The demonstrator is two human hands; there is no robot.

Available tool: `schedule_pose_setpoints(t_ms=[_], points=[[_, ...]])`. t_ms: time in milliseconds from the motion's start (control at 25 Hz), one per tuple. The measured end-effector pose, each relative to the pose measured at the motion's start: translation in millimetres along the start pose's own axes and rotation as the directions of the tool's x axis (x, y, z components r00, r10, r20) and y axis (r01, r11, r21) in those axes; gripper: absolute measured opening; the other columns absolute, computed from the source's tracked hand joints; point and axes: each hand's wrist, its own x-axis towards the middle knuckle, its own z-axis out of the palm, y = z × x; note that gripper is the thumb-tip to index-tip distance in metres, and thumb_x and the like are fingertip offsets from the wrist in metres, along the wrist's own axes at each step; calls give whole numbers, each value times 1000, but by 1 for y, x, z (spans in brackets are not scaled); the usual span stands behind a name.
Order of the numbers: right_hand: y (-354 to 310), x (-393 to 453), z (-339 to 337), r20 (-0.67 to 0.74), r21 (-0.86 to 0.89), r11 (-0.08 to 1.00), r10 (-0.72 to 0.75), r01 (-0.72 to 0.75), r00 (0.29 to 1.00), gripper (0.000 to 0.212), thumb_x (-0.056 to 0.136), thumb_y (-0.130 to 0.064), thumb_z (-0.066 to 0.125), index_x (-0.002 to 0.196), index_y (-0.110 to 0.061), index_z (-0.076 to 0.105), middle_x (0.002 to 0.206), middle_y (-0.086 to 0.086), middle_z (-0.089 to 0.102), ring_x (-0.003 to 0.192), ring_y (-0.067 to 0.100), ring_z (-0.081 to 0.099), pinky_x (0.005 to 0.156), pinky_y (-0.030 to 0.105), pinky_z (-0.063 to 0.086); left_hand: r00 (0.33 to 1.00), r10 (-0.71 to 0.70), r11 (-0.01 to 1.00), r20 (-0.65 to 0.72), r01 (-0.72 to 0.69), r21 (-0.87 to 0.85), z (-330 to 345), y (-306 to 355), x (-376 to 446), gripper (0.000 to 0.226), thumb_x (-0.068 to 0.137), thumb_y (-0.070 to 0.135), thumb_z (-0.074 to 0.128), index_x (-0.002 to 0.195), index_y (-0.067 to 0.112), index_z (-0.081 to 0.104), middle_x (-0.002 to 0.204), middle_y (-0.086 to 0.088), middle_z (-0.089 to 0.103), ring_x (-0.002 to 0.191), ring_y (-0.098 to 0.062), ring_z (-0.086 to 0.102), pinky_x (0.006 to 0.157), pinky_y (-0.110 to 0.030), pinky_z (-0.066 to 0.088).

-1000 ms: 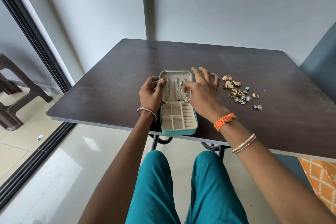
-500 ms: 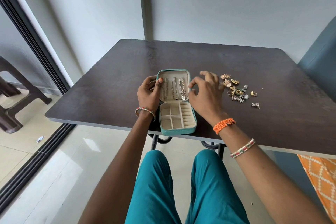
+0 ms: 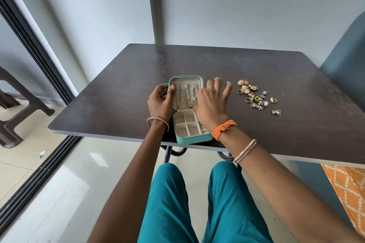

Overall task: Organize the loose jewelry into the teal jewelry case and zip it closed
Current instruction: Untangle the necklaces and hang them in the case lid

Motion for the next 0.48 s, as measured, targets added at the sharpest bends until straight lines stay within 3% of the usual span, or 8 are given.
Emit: schedule_pose_setpoints(t_ms=[200,360,480], points=[[-5,0,-4,-35,-102,993,-70,67,997,21,75,-14,69,96,-16,68,133,15,48,136,35,25,112,59,9,1000,4,1000,-22,-3,20,-1,3,-1,13,83,30,68,86,18,66,80,4,70,77,-9,68,74,-31,57],[-1,0,-5,37,38,993,-115,113,993,22,77,-1,61,95,-14,66,139,16,43,142,34,16,113,58,2,1000,-8,1000,-23,8,25,-1,5,-2,11,83,29,69,85,19,66,78,9,69,74,-5,67,73,-29,57],[10,-3,-5,122,233,972,-43,13,992,15,82,-6,58,89,-14,68,132,10,51,137,32,26,111,56,11,1000,-18,1000,6,18,24,0,5,-4,12,83,29,68,87,18,66,79,9,69,71,2,65,73,-26,56]])
